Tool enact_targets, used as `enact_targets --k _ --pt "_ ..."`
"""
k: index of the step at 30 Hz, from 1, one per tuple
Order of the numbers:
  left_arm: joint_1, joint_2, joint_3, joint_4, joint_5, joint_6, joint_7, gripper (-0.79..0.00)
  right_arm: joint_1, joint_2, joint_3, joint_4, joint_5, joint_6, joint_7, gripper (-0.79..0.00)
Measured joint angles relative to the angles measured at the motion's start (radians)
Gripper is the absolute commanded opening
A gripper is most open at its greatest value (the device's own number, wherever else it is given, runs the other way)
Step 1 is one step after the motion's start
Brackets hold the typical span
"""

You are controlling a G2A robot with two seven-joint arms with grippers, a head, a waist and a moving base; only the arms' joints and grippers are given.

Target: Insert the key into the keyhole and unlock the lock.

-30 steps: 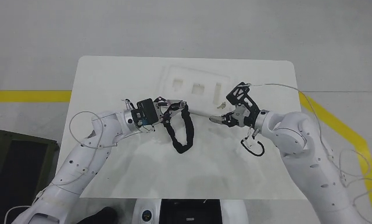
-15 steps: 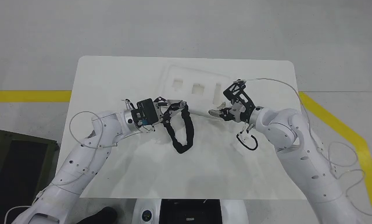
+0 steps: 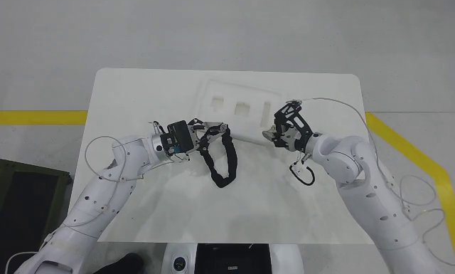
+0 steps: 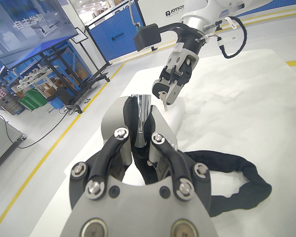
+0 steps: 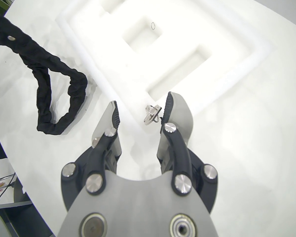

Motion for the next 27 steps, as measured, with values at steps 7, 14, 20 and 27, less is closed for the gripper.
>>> enact_targets --k 7,14,20,27 --pt "0.000 0.000 0.000 0.000 0.000 0.000 0.000 -0.785 -0.010 0.002 0.013 -0.008 -0.010 0.013 -0.001 -0.637" --pt "0.000 0.000 0.000 0.000 0.000 0.000 0.000 -0.785 -0.005 0.002 0.014 -0.004 -0.010 0.019 -0.008 -0.785" --pt "0.000 0.000 0.000 0.000 0.000 0.000 0.000 -0.785 -0.001 0.001 0.021 -0.016 -0.007 0.027 -0.011 -0.785" --pt "0.000 0.000 0.000 0.000 0.000 0.000 0.000 -0.785 -0.006 0.008 0.050 -0.064 -0.012 0.013 0.004 -0.785"
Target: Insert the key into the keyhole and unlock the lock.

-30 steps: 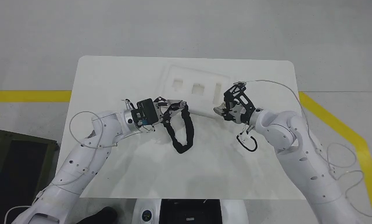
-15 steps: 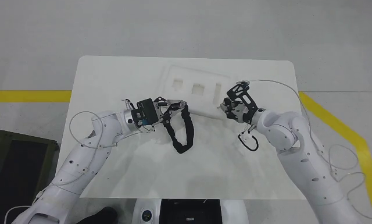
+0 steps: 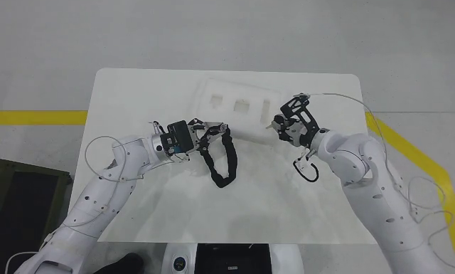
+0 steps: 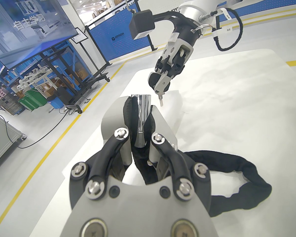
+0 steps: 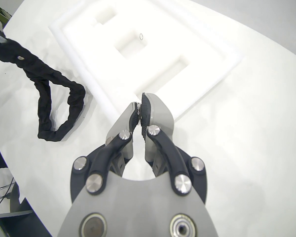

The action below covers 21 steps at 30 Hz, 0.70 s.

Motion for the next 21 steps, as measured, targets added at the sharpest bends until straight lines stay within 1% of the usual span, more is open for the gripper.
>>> enact_targets --k 10,12,15,17,21 --pt "0.002 0.000 0.000 -0.001 -0.001 0.002 -0.002 -0.785 -0.003 0.015 0.053 -0.058 -0.068 -0.057 0.015 -0.785" --pt "0.011 -0.001 0.000 -0.012 -0.011 0.013 -0.023 -0.785 0.003 0.018 0.054 -0.068 -0.090 -0.093 0.019 -0.785" --pt "0.015 -0.002 -0.003 -0.023 -0.021 0.012 -0.044 -0.785 0.021 0.024 0.047 -0.075 -0.156 -0.156 0.061 -0.785" --pt "0.014 -0.002 -0.003 -0.025 -0.025 0.009 -0.049 -0.785 0.028 0.024 0.044 -0.075 -0.178 -0.141 0.077 -0.785" --pt "0.009 -0.004 0.002 -0.027 -0.026 0.002 -0.053 -0.785 0.030 0.016 0.017 -0.070 -0.205 -0.040 0.061 -0.785"
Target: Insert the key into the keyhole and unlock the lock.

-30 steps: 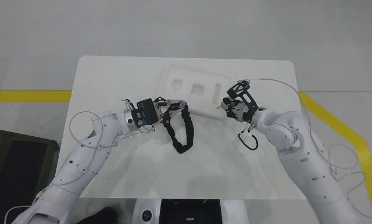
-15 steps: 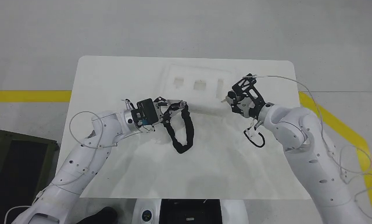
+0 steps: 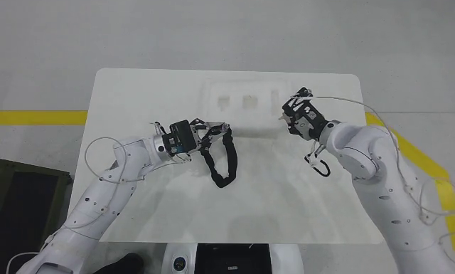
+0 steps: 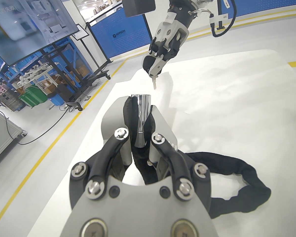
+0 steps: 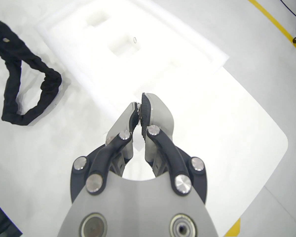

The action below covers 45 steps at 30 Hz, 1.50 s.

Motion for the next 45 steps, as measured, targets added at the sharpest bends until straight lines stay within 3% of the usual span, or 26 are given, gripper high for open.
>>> enact_targets --k 13,22,28,36,45 --pt "-0.004 -0.004 0.013 0.006 -0.008 -0.017 -0.003 -0.785 -0.043 -0.013 -0.007 0.049 -0.020 0.188 -0.075 -0.785" --pt "-0.011 -0.006 0.011 0.023 -0.010 -0.011 -0.003 -0.785 -0.092 -0.006 0.072 -0.052 0.081 0.136 -0.104 -0.785" --pt "-0.015 -0.011 0.014 0.039 -0.025 0.012 0.021 -0.785 -0.150 -0.008 0.112 -0.097 0.242 0.072 -0.232 -0.785" --pt "-0.020 -0.018 0.031 0.061 0.005 0.075 0.050 -0.785 -0.220 -0.012 0.107 -0.162 0.377 0.000 -0.316 -0.785" --pt "-0.030 -0.035 0.076 0.067 0.005 0.102 0.031 -0.785 -0.241 -0.013 0.078 -0.169 0.357 -0.162 -0.417 -0.785"
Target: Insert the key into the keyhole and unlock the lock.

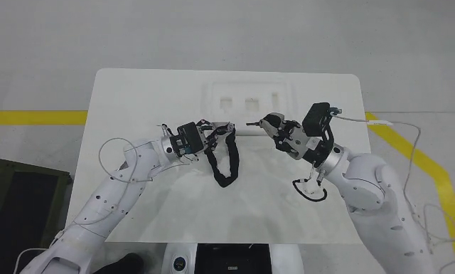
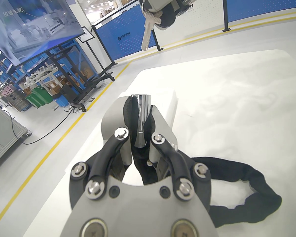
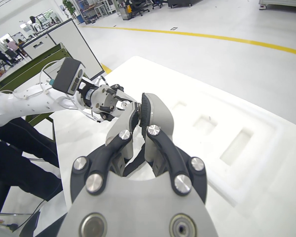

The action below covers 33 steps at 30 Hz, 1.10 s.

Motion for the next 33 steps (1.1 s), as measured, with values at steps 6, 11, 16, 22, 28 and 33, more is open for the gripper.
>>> enact_targets --k 6,11,16,22,28,33 --pt "-0.007 -0.010 0.025 -0.002 0.011 0.022 -0.020 -0.785 0.003 -0.003 -0.026 -0.001 -0.020 -0.032 -0.031 -0.785" --pt "-0.013 -0.017 0.041 -0.007 0.030 0.047 -0.024 -0.785 0.023 -0.005 -0.053 0.007 -0.018 -0.040 0.003 -0.785" --pt "-0.014 -0.023 0.047 -0.006 0.038 0.075 -0.026 -0.785 0.030 -0.004 -0.053 0.012 -0.021 -0.020 0.038 -0.785" --pt "-0.007 -0.026 0.049 -0.008 0.045 0.084 -0.026 -0.785 0.030 -0.001 -0.041 0.012 -0.026 -0.018 0.058 -0.785" --pt "-0.003 -0.027 0.047 -0.013 0.062 0.087 -0.027 -0.785 0.038 0.000 -0.044 0.016 -0.042 -0.016 0.071 -0.785" --pt "0.000 -0.029 0.046 -0.014 0.068 0.088 -0.024 -0.785 0.040 0.001 -0.043 0.022 -0.052 -0.012 0.071 -0.785"
